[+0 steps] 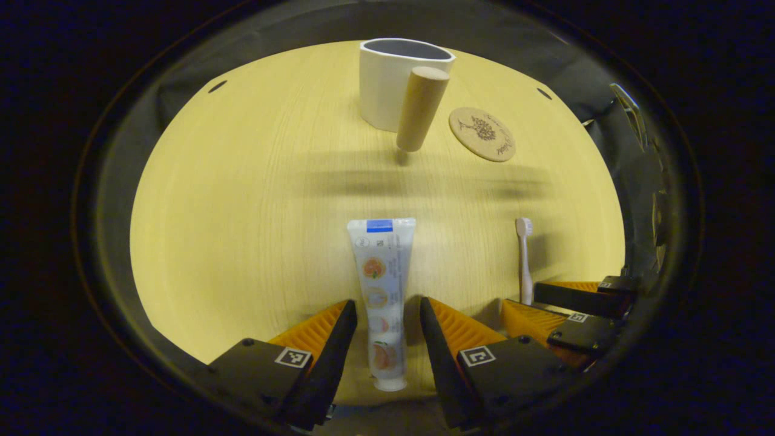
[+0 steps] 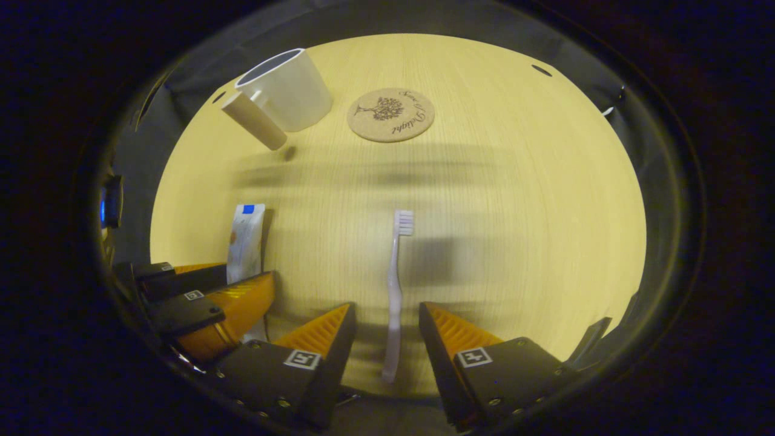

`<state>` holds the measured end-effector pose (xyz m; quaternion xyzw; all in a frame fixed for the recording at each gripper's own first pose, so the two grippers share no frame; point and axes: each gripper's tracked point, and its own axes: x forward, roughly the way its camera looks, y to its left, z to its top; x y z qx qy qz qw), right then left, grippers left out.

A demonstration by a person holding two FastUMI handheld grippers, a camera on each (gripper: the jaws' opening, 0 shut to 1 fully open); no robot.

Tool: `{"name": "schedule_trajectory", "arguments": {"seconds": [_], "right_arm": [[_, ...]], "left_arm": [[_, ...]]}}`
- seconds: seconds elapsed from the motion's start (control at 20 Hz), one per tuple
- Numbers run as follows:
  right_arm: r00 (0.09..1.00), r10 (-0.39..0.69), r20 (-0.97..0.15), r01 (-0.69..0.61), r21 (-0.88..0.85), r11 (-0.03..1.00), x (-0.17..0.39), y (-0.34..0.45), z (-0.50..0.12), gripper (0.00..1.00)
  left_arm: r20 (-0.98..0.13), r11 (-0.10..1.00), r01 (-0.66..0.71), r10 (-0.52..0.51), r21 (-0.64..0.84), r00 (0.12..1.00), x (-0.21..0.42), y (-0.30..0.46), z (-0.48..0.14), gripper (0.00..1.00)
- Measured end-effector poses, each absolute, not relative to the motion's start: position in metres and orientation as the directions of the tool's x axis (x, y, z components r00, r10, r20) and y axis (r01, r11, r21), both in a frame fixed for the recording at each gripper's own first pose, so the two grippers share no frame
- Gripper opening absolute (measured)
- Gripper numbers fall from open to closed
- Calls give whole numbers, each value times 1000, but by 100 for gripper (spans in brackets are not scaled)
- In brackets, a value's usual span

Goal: Put the toothbrush and toothpaste on the desktop into the cup, then pick up the cup and place it on the coaster on the desktop.

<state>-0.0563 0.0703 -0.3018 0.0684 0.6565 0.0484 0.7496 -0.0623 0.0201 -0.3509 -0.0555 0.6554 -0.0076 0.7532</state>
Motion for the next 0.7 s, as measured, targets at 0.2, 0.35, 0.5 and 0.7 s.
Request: {"name": "schedule_trajectory", "arguments": {"seconds": [0.2,0.35,0.5,0.7], "right_arm": [[96,155,-983,24,158,987,-62,67,-304,34],[112,124,-986,18,127,992,-56,56,-297,35],[106,140,-985,5,141,990,-60,61,-304,9],[114,174,-978,62,182,981,-59,64,-305,9]], "left_arm": [[-990,995,-65,-62,-71,126,-63,24,-351,48],[-990,995,-63,-64,-72,127,-63,24,-353,41],[-990,995,-64,-62,-70,128,-62,24,-353,37],[-991,996,-68,-51,-60,121,-65,25,-353,30]]}}
